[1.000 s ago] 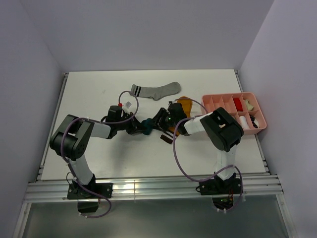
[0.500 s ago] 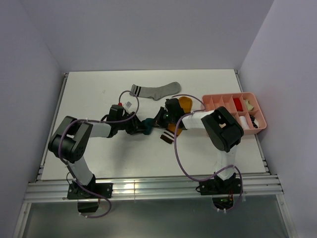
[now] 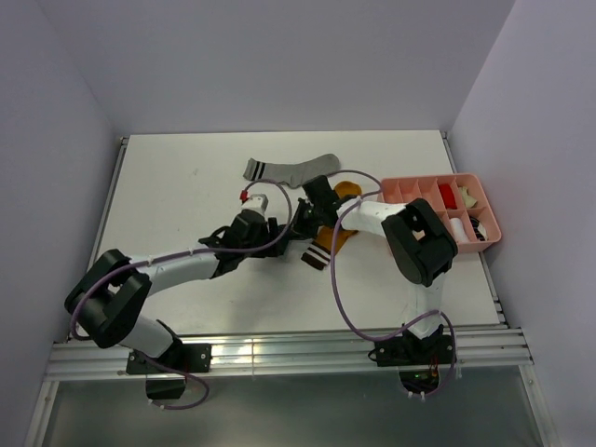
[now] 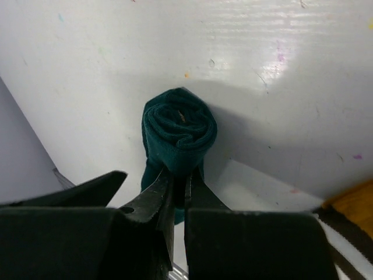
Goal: Roll the socks
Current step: Roll the sock at the center of the board.
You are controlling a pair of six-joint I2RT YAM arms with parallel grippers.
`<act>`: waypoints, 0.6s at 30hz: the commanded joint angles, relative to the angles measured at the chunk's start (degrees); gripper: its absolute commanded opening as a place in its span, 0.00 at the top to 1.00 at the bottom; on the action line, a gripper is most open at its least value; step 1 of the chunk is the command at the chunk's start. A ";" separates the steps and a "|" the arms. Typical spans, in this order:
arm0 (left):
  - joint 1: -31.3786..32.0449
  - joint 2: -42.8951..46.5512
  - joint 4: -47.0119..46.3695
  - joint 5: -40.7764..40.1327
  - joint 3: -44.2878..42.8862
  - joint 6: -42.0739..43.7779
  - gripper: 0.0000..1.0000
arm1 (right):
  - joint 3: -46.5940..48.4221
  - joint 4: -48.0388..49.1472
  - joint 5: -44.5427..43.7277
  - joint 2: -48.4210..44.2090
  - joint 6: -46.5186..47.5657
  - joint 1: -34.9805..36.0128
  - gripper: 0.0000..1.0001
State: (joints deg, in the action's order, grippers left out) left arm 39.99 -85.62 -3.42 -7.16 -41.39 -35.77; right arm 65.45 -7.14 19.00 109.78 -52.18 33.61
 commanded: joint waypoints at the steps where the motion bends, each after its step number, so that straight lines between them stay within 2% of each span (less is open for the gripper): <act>1: 5.52 2.57 -0.09 -14.43 -2.20 7.80 0.34 | 2.31 -10.61 -3.53 -0.18 2.70 0.58 1.00; 7: 13.17 -0.67 -1.94 -21.75 -4.57 13.26 0.39 | 4.33 -14.74 -3.54 0.61 3.67 0.85 1.00; 18: 18.02 -7.36 -4.67 -25.62 -6.07 16.96 0.42 | 5.21 -15.63 -2.75 1.58 4.02 1.02 1.00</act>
State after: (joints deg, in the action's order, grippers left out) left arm 57.14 -91.88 -5.85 -29.89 -45.36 -21.06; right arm 69.56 -17.93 18.17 109.82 -49.76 34.00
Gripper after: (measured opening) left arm 0.590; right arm 0.060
